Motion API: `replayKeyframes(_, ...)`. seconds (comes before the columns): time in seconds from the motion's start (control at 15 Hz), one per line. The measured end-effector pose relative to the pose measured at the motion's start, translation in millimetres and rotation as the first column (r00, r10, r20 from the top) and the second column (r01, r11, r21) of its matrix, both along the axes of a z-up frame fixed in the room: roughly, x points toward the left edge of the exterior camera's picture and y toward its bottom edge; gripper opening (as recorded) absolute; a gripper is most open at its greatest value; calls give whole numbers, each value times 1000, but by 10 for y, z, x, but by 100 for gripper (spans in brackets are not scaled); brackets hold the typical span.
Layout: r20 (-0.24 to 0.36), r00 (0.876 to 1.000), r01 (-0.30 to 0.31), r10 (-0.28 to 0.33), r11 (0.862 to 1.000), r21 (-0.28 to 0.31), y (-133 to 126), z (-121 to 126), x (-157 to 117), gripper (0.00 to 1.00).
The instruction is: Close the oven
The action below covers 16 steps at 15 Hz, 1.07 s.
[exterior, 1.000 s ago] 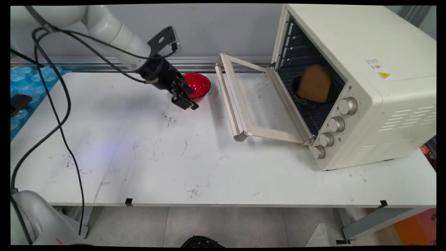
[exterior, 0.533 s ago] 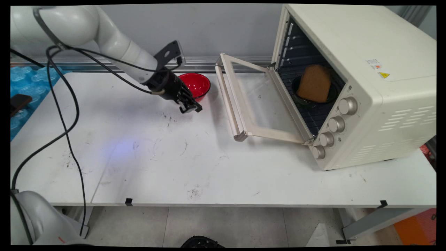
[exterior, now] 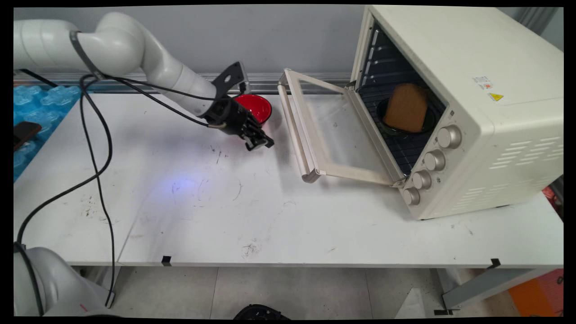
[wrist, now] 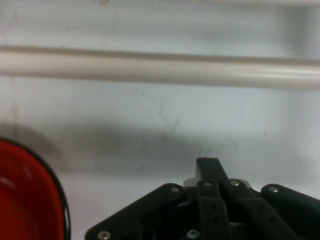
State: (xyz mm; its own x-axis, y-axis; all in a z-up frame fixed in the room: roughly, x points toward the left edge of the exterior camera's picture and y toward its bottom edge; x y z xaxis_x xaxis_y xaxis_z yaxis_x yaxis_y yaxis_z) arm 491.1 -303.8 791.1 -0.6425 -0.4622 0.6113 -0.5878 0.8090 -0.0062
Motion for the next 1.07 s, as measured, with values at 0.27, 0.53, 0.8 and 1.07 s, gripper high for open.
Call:
replayKeyframes(0.27, -29, 999, 17, -18, 1000, -22, -70, -102, -68, 0)
replayKeyframes(0.53, -59, 998, 32, -35, 998, -52, -138, -174, -134, 0)
replayKeyframes(0.8, -84, 995, 38, -46, 996, -85, -199, -172, -181, 0)
replayKeyframes(1.07, -102, 993, 48, -60, 992, -115, -254, -110, -214, 0)
